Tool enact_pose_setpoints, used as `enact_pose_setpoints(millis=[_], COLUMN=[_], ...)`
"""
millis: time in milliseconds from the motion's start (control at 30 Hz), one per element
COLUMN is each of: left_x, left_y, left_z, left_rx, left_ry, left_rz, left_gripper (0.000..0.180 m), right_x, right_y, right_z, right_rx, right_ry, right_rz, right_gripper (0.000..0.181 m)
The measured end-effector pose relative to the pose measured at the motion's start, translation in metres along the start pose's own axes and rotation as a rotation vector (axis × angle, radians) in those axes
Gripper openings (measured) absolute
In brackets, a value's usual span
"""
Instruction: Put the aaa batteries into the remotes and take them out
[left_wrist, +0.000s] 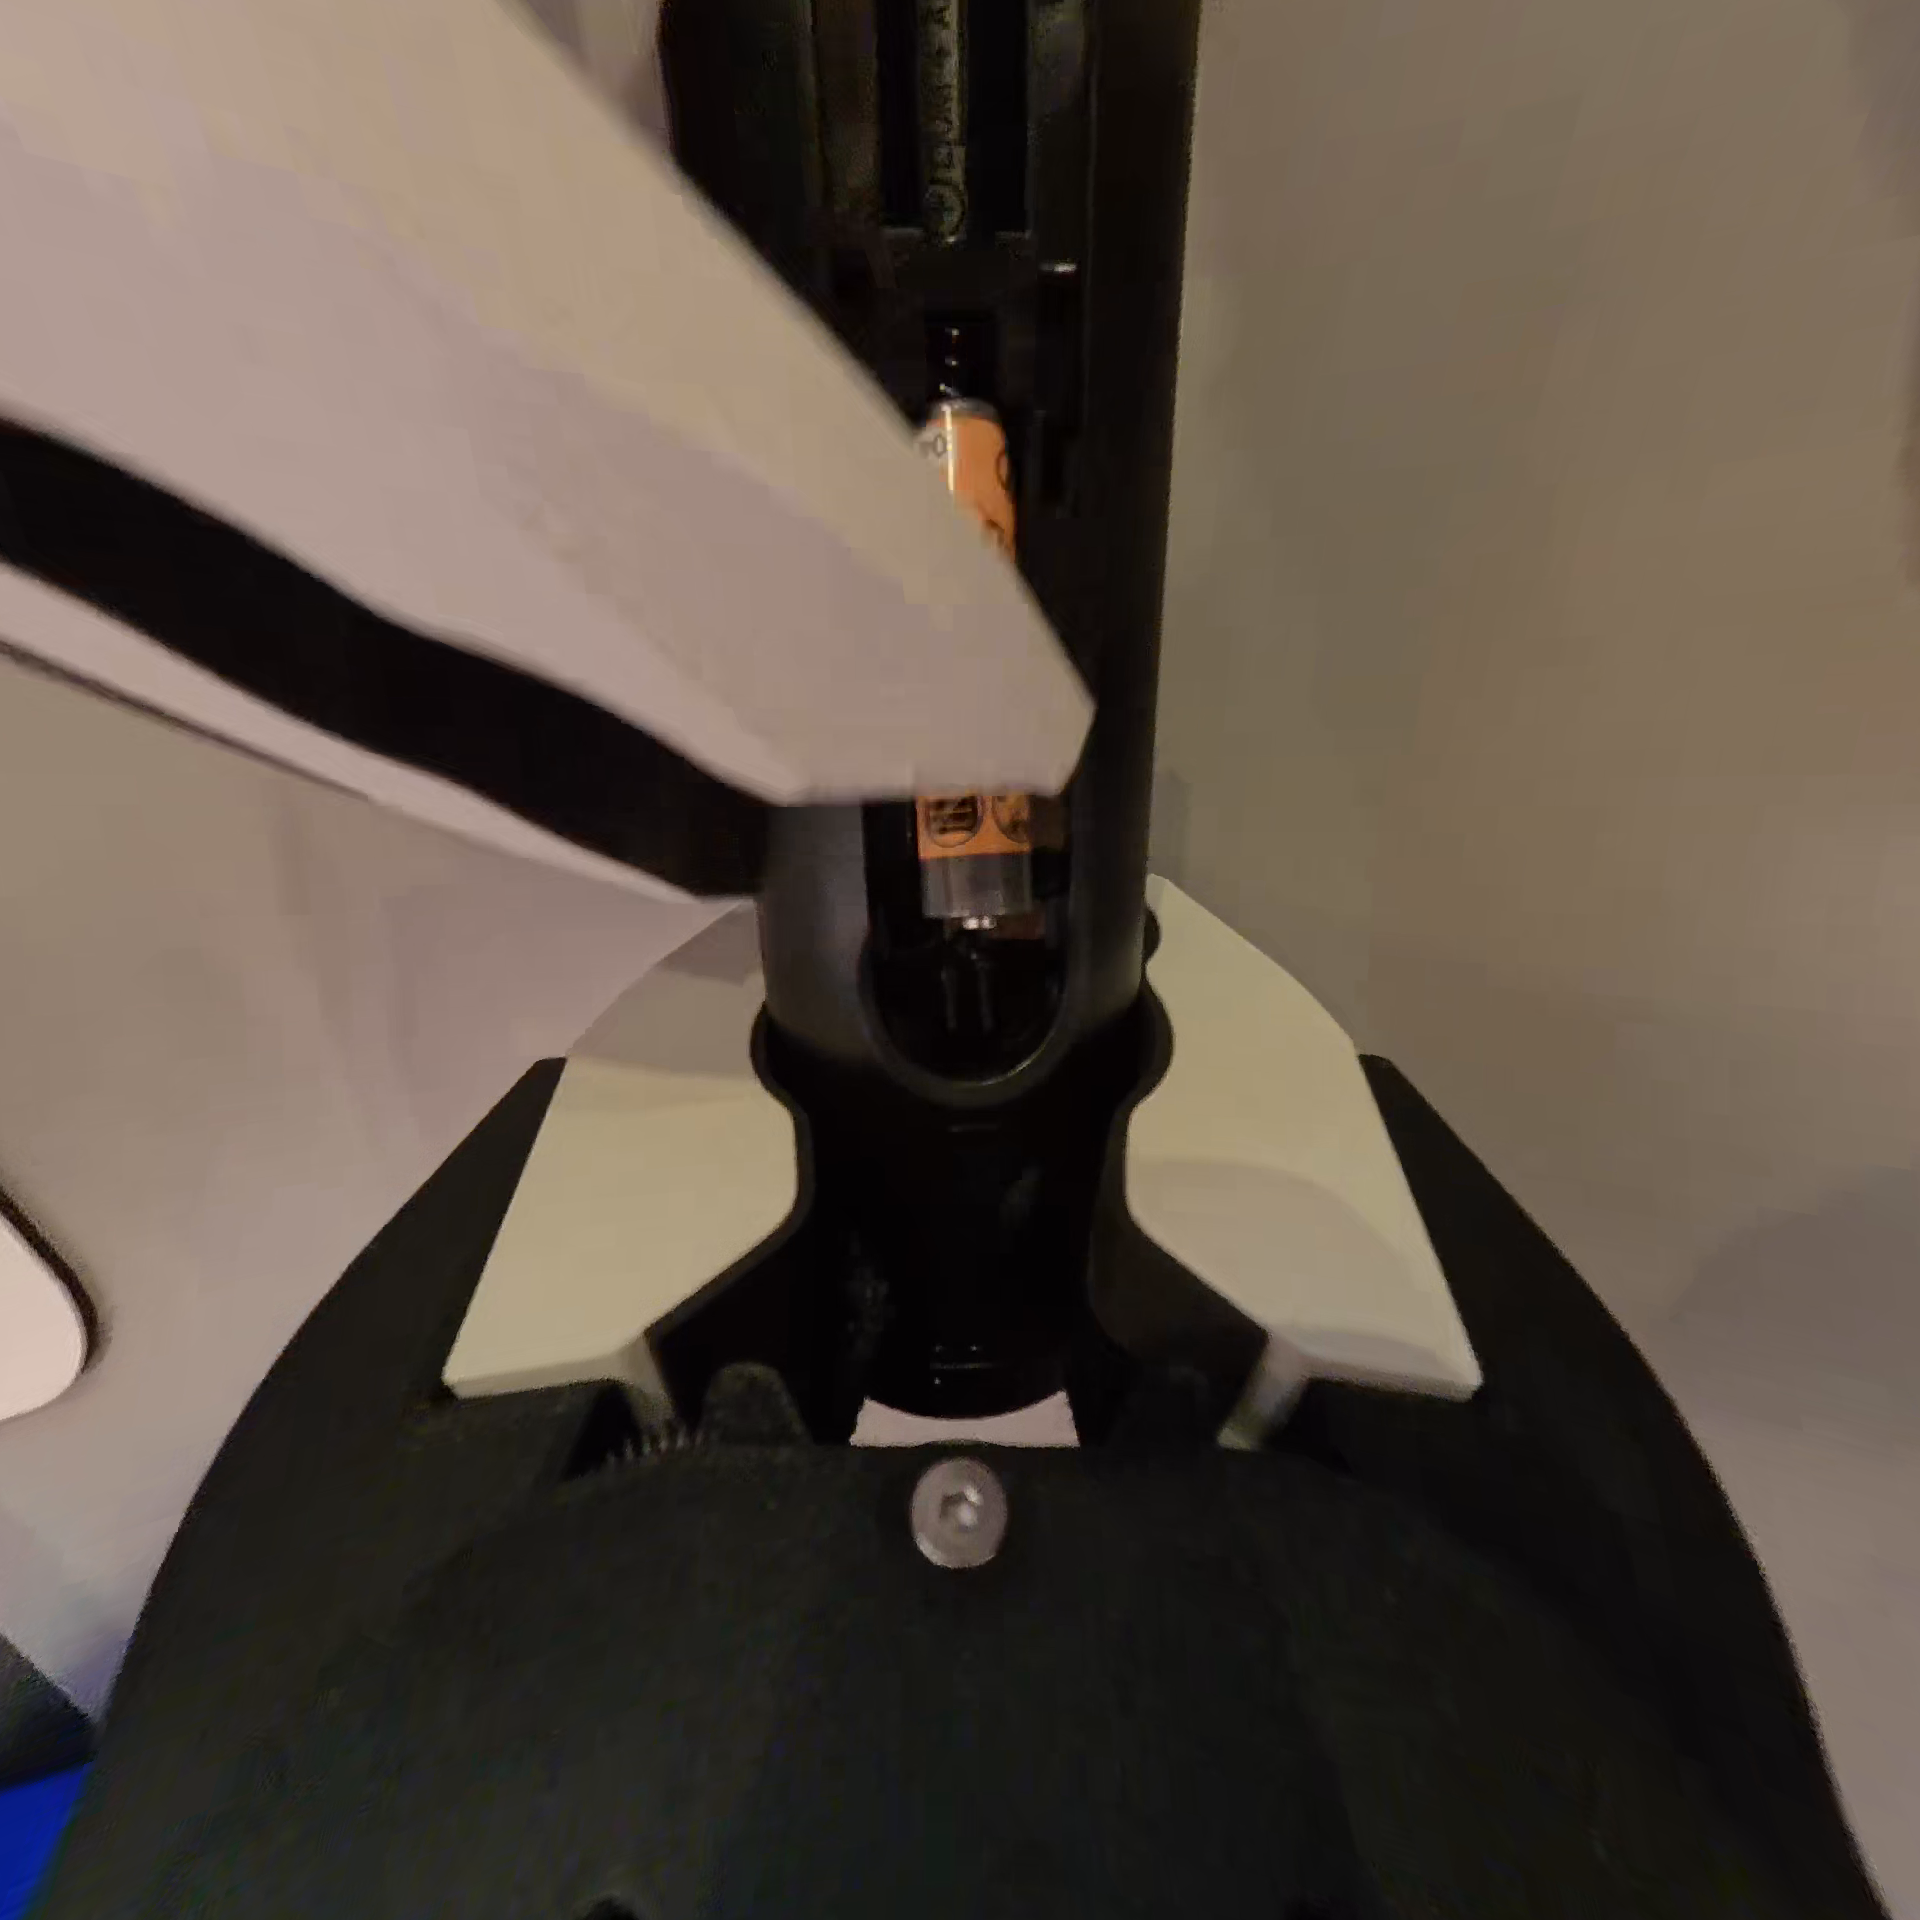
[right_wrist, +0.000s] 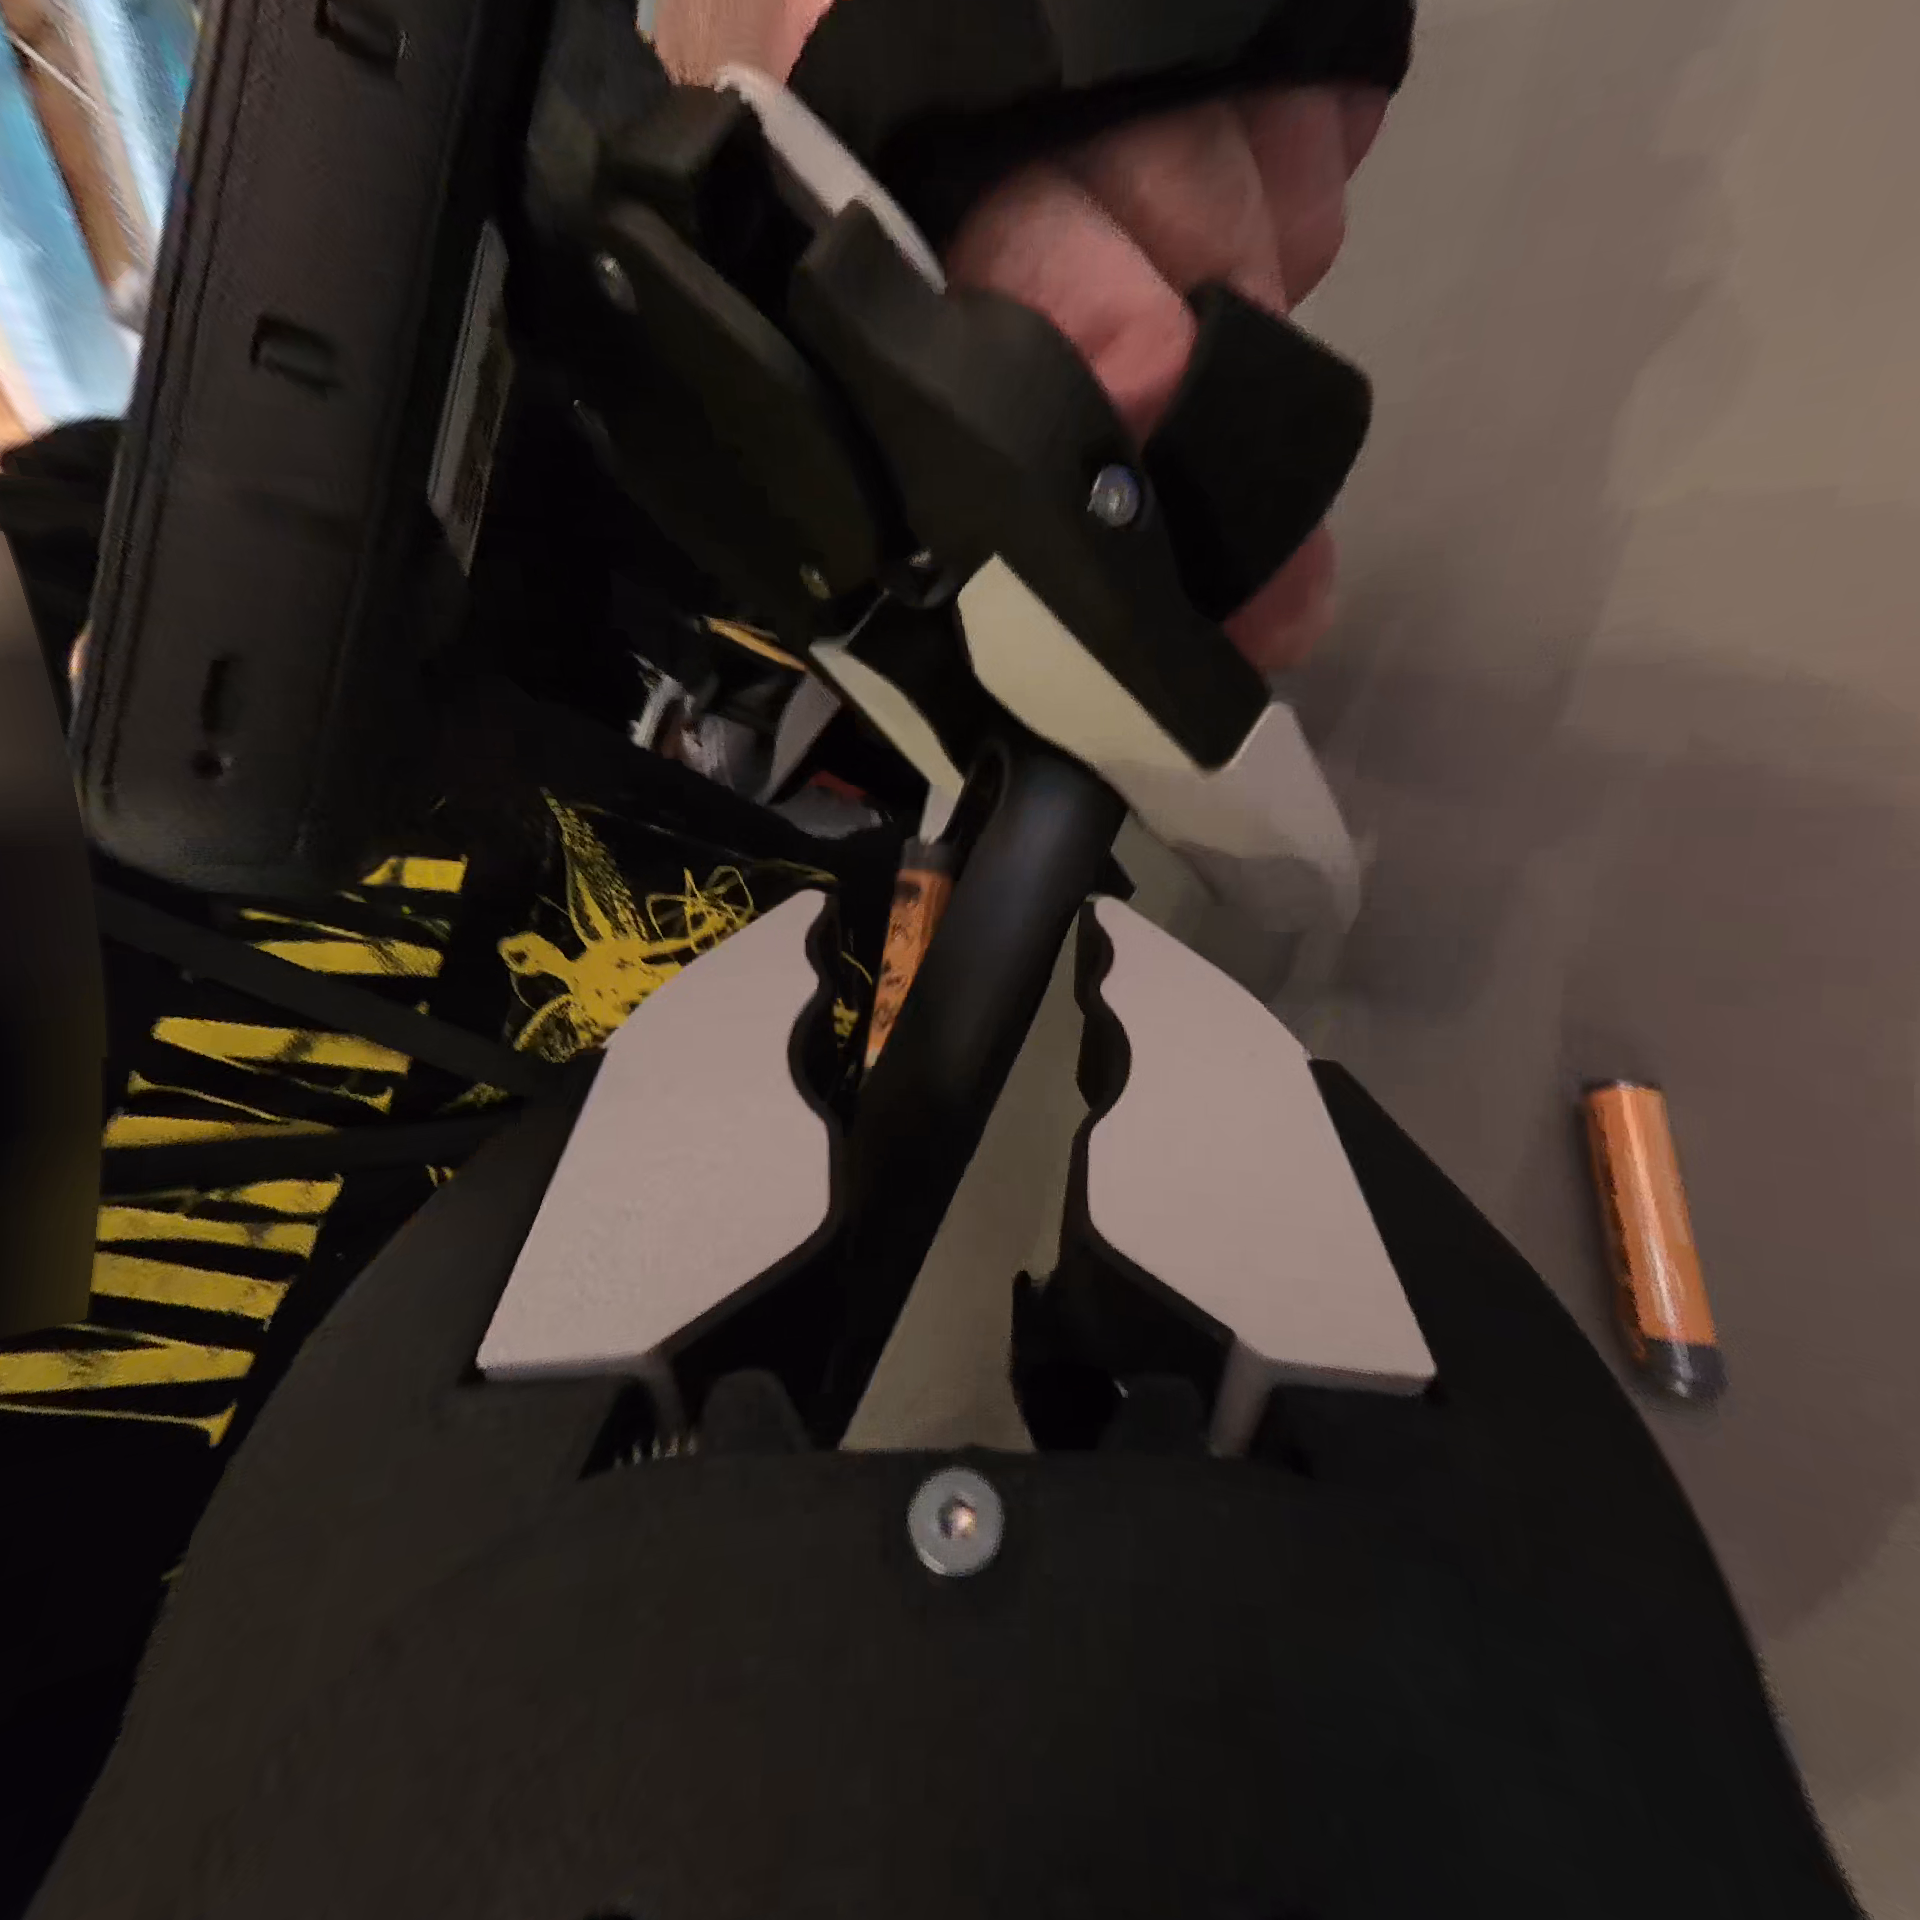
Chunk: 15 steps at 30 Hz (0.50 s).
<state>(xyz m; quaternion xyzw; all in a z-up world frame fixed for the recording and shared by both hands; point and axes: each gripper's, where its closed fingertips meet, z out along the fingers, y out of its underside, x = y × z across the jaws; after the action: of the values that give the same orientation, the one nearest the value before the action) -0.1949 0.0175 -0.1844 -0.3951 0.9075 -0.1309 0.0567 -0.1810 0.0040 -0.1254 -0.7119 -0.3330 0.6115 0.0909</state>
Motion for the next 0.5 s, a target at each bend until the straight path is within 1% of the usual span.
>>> enact_pose_setpoints(millis=[67, 200, 367, 433, 500], left_x=[0.002, 0.001, 0.000, -0.001, -0.002], left_y=[-0.005, -0.001, 0.005, 0.006, 0.008], left_z=[-0.005, -0.009, -0.005, -0.005, -0.005], left_rx=[0.006, -0.013, -0.074, -0.087, -0.103], left_ry=[0.041, 0.076, 0.096, 0.102, 0.110], left_rz=[0.008, 0.005, 0.001, -0.008, -0.017], left_gripper=[0.059, 0.059, 0.059, 0.060, 0.060], right_x=[0.002, 0.003, 0.008, 0.009, 0.012], right_y=[-0.008, -0.016, -0.016, -0.016, -0.017], right_z=[0.001, 0.001, 0.002, 0.002, 0.001], right_rx=[0.048, 0.102, 0.084, 0.065, 0.057], right_ry=[-0.003, -0.012, 0.010, 0.031, 0.054], right_rz=[0.002, 0.018, 0.043, 0.043, 0.045], right_gripper=[0.038, 0.038, 0.043, 0.050, 0.049])
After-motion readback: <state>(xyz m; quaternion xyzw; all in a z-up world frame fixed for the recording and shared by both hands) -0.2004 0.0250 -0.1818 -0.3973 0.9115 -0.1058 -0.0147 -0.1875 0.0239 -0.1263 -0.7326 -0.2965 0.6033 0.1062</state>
